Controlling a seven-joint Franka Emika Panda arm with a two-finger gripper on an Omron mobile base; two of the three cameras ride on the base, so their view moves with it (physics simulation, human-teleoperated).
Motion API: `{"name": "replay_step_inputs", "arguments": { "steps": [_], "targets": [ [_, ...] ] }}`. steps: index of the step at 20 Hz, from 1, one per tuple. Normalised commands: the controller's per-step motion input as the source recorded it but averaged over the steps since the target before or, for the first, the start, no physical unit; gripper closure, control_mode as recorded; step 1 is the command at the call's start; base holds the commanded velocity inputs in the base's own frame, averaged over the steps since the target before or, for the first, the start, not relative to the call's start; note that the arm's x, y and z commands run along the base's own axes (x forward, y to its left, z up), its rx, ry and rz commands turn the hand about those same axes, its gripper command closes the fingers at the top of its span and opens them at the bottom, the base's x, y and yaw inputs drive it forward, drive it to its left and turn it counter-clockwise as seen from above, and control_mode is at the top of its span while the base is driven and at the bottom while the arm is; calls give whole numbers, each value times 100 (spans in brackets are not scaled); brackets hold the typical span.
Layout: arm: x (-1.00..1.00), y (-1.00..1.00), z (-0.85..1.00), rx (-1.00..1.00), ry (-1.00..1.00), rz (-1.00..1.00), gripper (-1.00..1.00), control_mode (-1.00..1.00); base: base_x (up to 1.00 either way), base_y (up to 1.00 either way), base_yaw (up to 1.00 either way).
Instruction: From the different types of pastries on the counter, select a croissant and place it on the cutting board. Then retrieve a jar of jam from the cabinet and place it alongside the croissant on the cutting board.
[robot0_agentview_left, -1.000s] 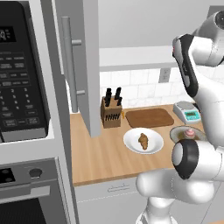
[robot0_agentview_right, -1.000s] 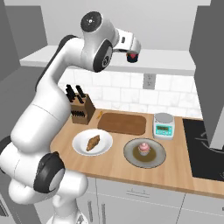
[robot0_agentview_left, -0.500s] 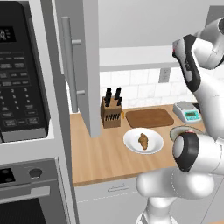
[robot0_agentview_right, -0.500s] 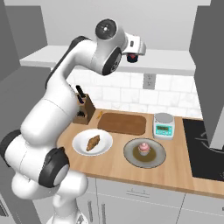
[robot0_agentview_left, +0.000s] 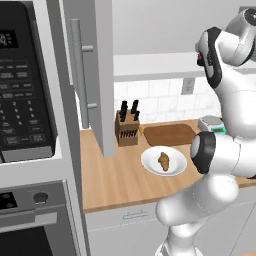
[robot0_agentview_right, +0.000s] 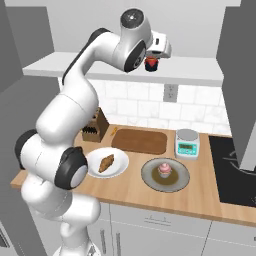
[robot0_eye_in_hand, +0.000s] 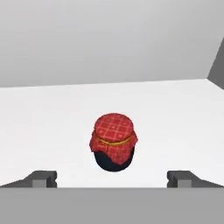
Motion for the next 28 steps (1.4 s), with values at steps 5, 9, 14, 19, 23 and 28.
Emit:
{"name": "replay_step_inputs", "arguments": {
  "steps": [5,9,14,19,23,28],
  "targets": [
    [2,-1,-1,0,3,0,-100,-100,0,0,0],
    [4,-1,-31,0,-8,-5,-100,-100,0,0,0],
    [31,0,-17,0,-1,-3,-100,-100,0,0,0],
    [40,0,-20,0,0,-1,-100,-100,0,0,0],
    [6,0,-3,0,0,0,-100,-100,0,0,0],
    [0,0,-3,0,0,0,-100,-100,0,0,0]
  ]
}}
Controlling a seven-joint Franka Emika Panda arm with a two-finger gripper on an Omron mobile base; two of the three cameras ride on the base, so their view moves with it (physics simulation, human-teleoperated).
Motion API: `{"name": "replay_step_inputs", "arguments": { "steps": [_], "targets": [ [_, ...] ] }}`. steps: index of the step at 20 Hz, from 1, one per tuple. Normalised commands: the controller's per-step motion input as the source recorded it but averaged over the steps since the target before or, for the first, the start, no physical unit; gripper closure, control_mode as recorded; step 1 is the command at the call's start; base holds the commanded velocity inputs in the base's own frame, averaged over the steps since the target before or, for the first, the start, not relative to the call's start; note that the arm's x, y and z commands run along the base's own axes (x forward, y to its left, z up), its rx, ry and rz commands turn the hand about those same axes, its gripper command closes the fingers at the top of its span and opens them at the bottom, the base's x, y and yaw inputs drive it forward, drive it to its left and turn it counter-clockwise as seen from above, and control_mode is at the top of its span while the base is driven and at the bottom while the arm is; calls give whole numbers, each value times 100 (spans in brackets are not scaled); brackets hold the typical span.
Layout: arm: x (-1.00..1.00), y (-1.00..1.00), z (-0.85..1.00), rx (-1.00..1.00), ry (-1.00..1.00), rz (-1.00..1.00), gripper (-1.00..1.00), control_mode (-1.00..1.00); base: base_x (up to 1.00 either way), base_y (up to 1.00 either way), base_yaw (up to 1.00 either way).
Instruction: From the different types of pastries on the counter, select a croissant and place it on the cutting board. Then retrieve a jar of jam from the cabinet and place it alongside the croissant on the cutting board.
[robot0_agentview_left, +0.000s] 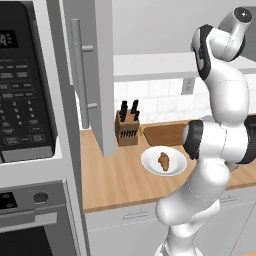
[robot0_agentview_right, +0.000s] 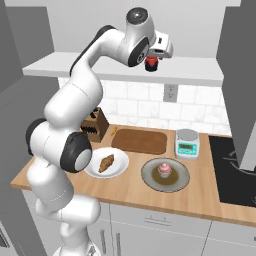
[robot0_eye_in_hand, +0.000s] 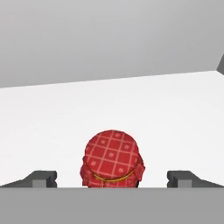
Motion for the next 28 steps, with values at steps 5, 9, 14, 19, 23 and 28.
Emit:
{"name": "replay_step_inputs", "arguments": {
  "steps": [5,9,14,19,23,28],
  "targets": [
    [-5,0,-16,0,0,0,-100,-100,0,0,0],
    [17,0,-23,1,0,0,-100,-100,0,0,0],
    [38,0,-26,1,0,0,-100,-100,0,0,0],
    [14,-2,-20,2,0,0,100,-100,0,0,0],
    [-1,-3,-14,2,-2,0,100,-100,0,0,0],
    [-11,-6,-10,2,-2,0,100,-100,0,0,0]
  ]
}}
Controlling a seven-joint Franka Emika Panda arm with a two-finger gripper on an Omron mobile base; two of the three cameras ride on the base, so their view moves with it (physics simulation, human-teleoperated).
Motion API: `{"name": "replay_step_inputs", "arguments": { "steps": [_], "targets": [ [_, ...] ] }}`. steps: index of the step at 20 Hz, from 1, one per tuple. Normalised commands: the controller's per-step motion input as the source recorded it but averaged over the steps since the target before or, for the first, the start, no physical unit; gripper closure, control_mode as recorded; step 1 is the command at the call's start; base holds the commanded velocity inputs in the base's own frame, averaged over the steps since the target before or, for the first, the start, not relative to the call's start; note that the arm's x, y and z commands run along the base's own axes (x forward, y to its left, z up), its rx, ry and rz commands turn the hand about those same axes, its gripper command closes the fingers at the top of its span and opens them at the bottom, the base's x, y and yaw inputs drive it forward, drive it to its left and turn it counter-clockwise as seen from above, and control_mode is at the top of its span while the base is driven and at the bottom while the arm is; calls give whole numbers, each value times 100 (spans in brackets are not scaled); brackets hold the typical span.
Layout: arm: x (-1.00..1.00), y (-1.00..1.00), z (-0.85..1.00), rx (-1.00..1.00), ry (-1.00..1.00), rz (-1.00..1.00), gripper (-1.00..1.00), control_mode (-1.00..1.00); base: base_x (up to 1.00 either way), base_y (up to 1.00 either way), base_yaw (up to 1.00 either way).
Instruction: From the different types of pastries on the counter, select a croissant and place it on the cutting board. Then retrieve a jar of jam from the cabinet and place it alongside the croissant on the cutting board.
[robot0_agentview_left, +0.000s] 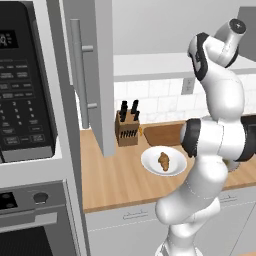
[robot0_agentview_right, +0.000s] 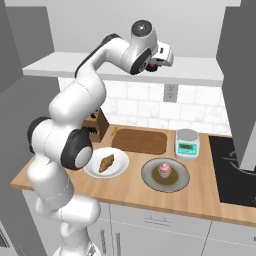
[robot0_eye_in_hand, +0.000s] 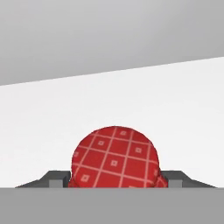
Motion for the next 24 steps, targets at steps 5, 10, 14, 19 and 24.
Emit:
{"name": "replay_step_inputs", "arguments": {
  "steps": [5,10,14,19,24],
  "targets": [
    [-90,0,0,2,-2,0,100,-100,0,0,0],
    [-100,22,0,2,-1,1,100,-100,0,0,0],
    [-100,60,0,0,-6,4,100,-100,0,0,0],
    [-100,43,0,0,-3,10,100,-100,0,0,0],
    [-100,15,0,0,0,19,100,-100,0,0,0]
  ]
}}
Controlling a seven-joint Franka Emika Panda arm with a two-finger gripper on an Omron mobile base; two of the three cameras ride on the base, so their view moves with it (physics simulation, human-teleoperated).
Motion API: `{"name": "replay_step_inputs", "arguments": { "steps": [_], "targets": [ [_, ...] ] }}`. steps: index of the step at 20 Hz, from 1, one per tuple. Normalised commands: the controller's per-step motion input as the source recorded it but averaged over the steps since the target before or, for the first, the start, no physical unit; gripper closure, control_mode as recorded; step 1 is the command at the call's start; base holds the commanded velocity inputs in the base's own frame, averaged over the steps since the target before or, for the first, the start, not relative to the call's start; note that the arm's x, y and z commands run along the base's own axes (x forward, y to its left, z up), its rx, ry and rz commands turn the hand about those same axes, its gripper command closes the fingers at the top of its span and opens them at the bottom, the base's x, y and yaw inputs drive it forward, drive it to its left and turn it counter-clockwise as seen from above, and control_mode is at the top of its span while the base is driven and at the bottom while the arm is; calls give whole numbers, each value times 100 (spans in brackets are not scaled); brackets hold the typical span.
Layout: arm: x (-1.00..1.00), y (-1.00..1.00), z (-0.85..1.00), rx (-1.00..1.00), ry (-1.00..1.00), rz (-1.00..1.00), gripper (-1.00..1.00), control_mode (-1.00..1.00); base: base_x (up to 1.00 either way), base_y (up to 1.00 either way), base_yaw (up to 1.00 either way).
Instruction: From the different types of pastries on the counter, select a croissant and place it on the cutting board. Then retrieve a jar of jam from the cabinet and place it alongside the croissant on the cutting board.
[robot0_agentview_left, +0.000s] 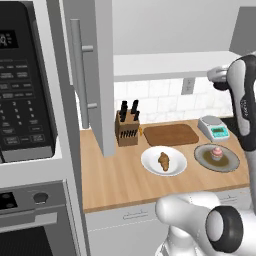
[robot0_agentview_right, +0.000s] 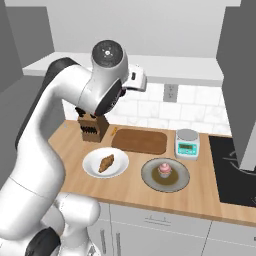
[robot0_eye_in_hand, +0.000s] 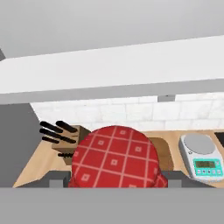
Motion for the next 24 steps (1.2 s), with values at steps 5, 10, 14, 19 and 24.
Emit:
{"name": "replay_step_inputs", "arguments": {
  "steps": [5,10,14,19,24],
  "targets": [
    [-100,15,-18,0,2,23,100,-100,0,0,0],
    [-87,19,-44,0,11,27,100,-100,0,0,0],
    [-9,32,-96,-3,7,30,100,-100,0,0,0],
    [17,39,-89,-5,0,28,100,-100,0,0,0],
    [35,2,-36,0,-4,24,100,-100,0,0,0]
  ]
}}
